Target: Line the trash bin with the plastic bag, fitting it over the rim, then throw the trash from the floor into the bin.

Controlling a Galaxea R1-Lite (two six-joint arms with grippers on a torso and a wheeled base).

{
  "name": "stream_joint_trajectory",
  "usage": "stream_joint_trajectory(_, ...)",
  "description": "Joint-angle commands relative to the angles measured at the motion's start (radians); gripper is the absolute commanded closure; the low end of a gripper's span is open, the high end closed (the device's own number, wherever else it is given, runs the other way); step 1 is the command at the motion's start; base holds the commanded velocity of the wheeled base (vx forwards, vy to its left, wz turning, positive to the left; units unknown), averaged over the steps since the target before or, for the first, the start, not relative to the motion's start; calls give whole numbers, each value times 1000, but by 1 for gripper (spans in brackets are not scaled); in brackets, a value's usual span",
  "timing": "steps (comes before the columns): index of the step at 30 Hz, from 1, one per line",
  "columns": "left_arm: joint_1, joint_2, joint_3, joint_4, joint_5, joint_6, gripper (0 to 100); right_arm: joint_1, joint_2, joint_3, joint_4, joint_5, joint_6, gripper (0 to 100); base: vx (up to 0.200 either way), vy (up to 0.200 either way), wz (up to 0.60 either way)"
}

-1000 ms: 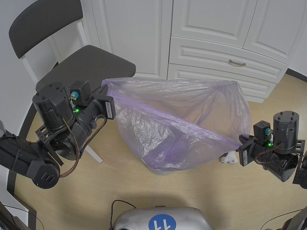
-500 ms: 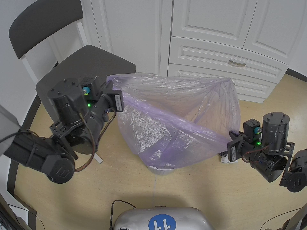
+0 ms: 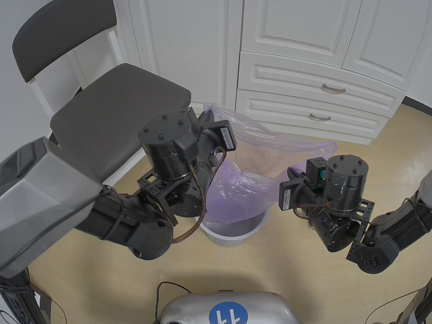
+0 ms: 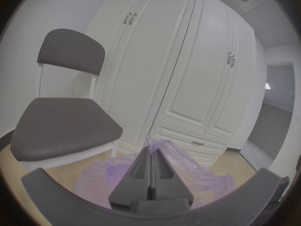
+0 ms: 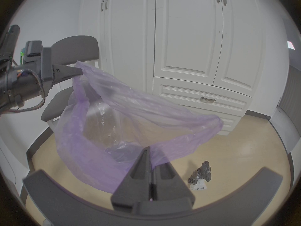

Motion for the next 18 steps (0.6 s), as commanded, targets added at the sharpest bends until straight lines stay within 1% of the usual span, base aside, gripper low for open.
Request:
stream_joint_trajectory(1, -22, 49, -26, 0, 0, -20, 100, 2, 65, -50, -8, -7, 23, 100, 0, 0, 0)
stream_joint_trajectory(4, -24, 57, -26, -2, -1, -21, 100, 1, 83, -79, -28, -10, 38, 100, 0, 0, 0)
stream_joint_trajectory(8, -24, 63, -30, -5, -6, -29, 100, -10, 126, -103, -120, -8, 37, 100, 0, 0, 0)
stream_joint_trajectory(9, -24, 64, -30, -5, -6, -37, 100, -10, 140, -103, -156, -7, 31, 100, 0, 0, 0)
stream_joint_trajectory(13, -17, 67, -31, -6, -4, -38, 100, -14, 152, -92, -187, -8, 6, 100, 0, 0, 0)
stream_joint_trajectory(15, -2, 67, -37, -6, -3, -38, 100, -36, 145, -83, -187, -7, -3, 100, 0, 0, 0)
stream_joint_trajectory(18, 42, 55, -46, -3, 0, -35, 100, -70, 123, -64, -187, 4, -17, 100, 0, 0, 0)
